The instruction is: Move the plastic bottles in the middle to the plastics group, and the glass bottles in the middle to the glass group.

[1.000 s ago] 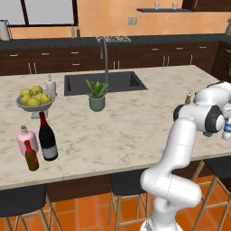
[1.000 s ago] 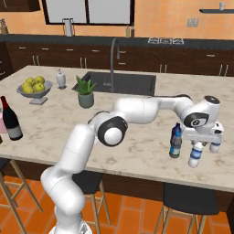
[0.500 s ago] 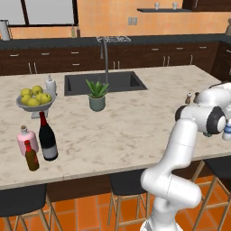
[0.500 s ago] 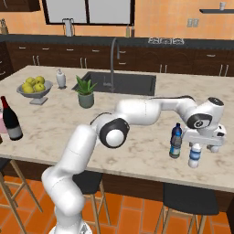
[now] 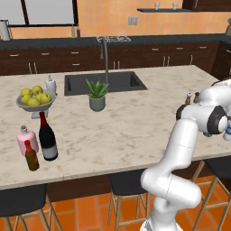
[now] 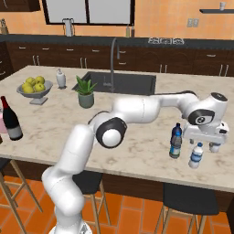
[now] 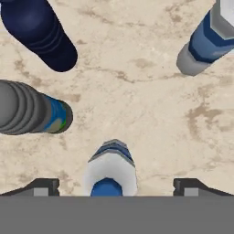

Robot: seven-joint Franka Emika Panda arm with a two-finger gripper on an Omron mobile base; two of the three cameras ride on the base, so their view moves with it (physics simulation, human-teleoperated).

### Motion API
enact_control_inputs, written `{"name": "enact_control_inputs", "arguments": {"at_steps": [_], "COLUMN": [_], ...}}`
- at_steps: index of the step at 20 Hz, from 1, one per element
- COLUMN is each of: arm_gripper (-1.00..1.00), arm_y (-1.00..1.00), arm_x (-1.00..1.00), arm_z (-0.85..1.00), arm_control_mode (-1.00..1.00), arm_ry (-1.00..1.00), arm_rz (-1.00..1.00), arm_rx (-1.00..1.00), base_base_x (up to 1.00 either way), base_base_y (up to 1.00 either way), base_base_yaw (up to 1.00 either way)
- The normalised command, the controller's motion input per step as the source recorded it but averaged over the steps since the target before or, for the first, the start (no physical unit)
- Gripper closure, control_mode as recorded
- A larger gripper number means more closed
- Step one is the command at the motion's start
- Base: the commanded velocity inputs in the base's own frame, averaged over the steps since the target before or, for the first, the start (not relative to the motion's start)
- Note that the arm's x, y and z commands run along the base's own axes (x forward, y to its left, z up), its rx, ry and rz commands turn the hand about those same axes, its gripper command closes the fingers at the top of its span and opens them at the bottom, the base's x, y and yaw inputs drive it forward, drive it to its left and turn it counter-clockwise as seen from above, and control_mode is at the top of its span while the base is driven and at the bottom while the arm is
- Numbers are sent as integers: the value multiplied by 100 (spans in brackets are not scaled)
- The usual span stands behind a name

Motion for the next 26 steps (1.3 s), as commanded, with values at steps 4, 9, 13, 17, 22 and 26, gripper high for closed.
{"name": "enact_control_inputs", "arguments": {"at_steps": [4,9,13,17,22,26], "arm_gripper": [-100,-100,-100,-100,-100,-100], "arm_y": [23,55,83,94,100,100], "arm_x": [-36,-47,-68,-62,-40,-14], "arm_z": [39,25,0,0,0,4], "arm_control_mode": [-100,-100,-100,-100,-100,-100], "arm_ry": [2,0,0,0,0,0], "arm_rz": [-3,-6,-17,-11,-1,0], "arm_rx": [1,0,0,-3,-19,-27], "base_base_x": [0,0,0,0,0,0], "base_base_y": [0,0,0,0,0,0], "base_base_yaw": [0,0,0,0,0,0]}}
